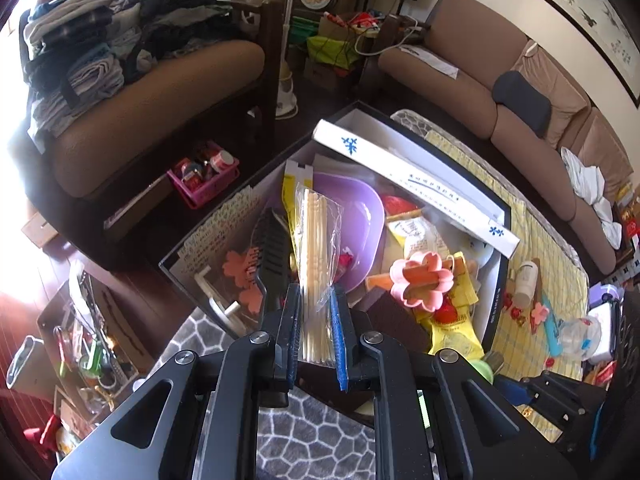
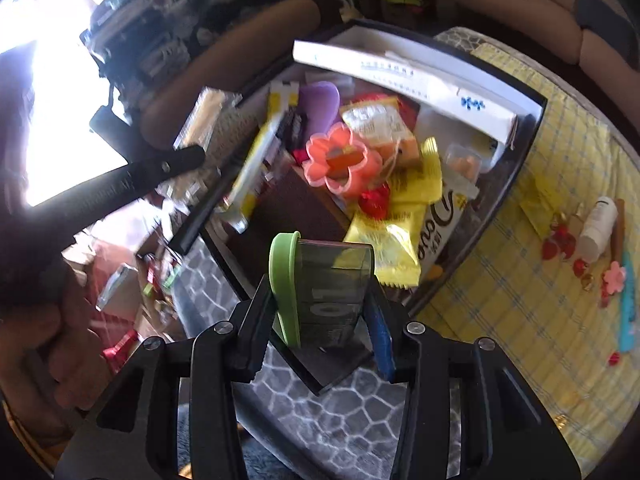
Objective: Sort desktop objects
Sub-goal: 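Carry the pill box and clear bag to the black box with both grippers, then release the pill box and clear bag into the black box, then grasp a gold candy with the right gripper while the left grasps a red heart candy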
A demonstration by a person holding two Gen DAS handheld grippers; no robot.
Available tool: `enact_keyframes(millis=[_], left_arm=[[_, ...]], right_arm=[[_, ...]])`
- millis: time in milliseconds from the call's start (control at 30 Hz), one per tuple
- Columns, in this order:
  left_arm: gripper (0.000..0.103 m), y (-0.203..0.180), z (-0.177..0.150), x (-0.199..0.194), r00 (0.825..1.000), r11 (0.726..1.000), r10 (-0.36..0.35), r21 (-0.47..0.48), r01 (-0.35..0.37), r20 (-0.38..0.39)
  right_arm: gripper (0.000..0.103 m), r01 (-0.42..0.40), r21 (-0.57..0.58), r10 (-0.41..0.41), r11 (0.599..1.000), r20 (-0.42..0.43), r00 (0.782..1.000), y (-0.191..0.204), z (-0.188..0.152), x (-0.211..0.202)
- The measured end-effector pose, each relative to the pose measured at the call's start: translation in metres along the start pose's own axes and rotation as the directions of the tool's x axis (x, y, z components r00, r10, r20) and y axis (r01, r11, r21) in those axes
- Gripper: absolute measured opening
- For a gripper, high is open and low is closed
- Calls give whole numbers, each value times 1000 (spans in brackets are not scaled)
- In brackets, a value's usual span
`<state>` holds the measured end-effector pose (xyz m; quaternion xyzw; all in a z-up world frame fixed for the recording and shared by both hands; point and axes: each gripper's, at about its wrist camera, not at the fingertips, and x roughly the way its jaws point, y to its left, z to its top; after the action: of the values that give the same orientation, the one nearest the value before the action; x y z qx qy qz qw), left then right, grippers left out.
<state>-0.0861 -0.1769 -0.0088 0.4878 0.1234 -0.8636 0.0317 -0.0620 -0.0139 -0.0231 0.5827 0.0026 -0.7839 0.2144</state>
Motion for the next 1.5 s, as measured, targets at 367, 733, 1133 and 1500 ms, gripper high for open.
enact_keyframes(millis=[367, 733, 1133, 1500], left_arm=[[19, -2, 0, 4, 999, 999, 32, 6, -32, -12], [77, -23, 7, -32, 991, 996, -83, -27, 86, 105], [83, -180, -33, -40, 938, 899, -347, 281, 336, -11], [92, -259, -80, 12, 974, 875, -182, 430, 223, -135]], right_arm=[[66, 46, 25, -48, 999, 70, 996, -15, -7, -29], [67, -15, 273, -65, 962, 283, 957, -90, -26, -95], [67, -51, 617, -295, 785, 445, 845, -197, -134, -182], [57, 2, 705, -369, 709, 369, 853, -255, -228, -161]])
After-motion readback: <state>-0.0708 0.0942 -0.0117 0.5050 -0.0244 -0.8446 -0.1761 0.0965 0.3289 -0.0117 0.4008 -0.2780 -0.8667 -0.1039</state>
